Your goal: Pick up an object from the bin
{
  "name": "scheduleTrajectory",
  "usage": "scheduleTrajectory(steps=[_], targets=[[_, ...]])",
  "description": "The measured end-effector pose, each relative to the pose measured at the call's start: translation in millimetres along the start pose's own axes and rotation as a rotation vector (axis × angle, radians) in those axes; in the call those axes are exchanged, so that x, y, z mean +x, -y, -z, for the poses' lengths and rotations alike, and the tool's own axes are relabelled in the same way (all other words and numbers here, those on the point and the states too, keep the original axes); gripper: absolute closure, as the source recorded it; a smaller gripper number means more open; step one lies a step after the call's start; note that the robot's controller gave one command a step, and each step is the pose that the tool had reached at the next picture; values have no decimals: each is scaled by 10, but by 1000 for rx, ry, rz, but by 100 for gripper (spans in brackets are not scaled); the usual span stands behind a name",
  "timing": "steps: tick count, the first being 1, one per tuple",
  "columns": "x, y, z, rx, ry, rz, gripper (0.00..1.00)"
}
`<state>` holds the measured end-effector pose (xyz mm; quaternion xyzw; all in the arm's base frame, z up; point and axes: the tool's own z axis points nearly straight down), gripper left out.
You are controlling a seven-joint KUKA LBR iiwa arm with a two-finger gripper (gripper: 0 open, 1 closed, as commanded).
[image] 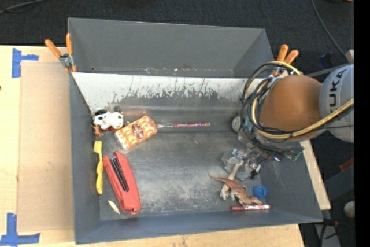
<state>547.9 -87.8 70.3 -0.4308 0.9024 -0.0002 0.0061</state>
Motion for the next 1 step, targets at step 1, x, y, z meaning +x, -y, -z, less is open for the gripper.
scheduleTrajectory(steps=[1], targets=[[60,94,885,-5,-1,-32,100]])
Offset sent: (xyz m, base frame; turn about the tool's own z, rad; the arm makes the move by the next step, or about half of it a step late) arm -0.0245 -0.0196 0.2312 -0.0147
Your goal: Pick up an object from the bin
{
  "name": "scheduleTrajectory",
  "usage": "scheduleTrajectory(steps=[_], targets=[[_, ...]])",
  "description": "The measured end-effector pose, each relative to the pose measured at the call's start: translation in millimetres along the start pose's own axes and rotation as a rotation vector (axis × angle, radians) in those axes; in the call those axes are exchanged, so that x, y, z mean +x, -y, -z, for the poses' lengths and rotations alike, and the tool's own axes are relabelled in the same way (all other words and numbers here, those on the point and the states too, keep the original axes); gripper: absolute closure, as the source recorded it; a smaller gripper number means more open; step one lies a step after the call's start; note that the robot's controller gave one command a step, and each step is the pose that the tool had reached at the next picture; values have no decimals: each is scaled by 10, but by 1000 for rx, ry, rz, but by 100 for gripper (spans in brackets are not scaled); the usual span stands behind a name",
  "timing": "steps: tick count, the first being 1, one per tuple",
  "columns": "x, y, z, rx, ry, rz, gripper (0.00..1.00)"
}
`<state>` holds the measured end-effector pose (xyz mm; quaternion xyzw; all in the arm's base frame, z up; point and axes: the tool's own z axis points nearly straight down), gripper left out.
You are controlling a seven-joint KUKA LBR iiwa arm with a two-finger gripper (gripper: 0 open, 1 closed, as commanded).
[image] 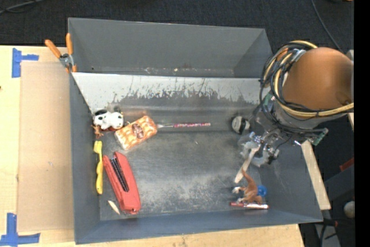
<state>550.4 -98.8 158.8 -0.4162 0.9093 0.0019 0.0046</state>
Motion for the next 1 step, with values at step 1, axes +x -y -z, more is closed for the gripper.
scheduleTrajectory(steps=[1], targets=[[105,-79,744,-6,-1,23,100]])
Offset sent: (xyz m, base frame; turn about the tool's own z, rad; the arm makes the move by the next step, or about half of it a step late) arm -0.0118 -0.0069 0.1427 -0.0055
